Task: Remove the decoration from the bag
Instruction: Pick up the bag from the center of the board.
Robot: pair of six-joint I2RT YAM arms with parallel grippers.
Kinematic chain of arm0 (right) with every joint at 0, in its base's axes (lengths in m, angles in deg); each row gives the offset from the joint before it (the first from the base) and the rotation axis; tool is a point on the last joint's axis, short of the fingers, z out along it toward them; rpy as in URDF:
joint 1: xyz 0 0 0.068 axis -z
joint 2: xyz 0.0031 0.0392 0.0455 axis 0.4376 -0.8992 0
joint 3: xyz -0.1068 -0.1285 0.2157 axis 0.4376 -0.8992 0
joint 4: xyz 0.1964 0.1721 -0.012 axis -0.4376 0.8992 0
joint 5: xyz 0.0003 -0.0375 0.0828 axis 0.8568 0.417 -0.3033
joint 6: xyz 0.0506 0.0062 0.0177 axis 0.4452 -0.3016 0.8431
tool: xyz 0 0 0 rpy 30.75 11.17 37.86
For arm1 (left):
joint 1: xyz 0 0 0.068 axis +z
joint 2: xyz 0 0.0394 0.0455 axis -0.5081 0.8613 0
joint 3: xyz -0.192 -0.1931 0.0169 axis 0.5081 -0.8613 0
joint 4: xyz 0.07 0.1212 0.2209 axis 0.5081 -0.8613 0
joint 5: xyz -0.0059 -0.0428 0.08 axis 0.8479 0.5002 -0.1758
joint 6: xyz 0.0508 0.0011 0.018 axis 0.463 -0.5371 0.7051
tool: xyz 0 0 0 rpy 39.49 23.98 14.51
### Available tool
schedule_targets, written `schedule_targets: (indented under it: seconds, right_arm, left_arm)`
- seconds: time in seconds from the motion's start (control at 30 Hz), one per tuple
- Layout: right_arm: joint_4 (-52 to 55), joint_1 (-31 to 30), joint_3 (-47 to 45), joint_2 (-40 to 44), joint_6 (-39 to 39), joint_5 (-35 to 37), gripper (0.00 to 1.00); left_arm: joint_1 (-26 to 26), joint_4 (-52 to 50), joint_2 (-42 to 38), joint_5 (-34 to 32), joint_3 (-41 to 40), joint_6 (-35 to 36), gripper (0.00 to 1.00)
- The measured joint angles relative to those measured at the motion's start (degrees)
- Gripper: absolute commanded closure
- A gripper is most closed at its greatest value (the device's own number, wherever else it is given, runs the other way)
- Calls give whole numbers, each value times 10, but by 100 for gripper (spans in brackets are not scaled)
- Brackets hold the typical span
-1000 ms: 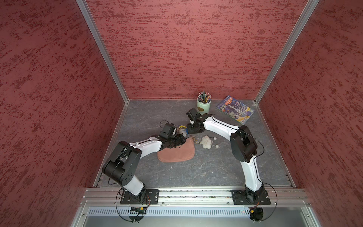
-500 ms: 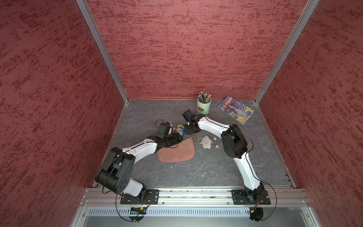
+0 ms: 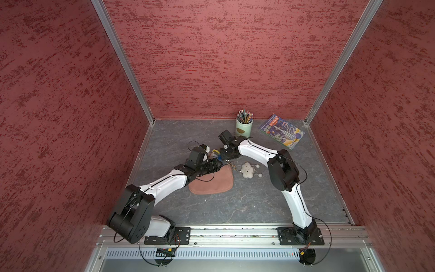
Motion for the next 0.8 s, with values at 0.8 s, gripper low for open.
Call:
schedule_targets:
  seconds: [0.8]
  right_arm:
    - [-37, -34, -151, 295, 227, 7, 100]
  left_arm:
    - [-59, 83, 18, 9, 71, 72, 33]
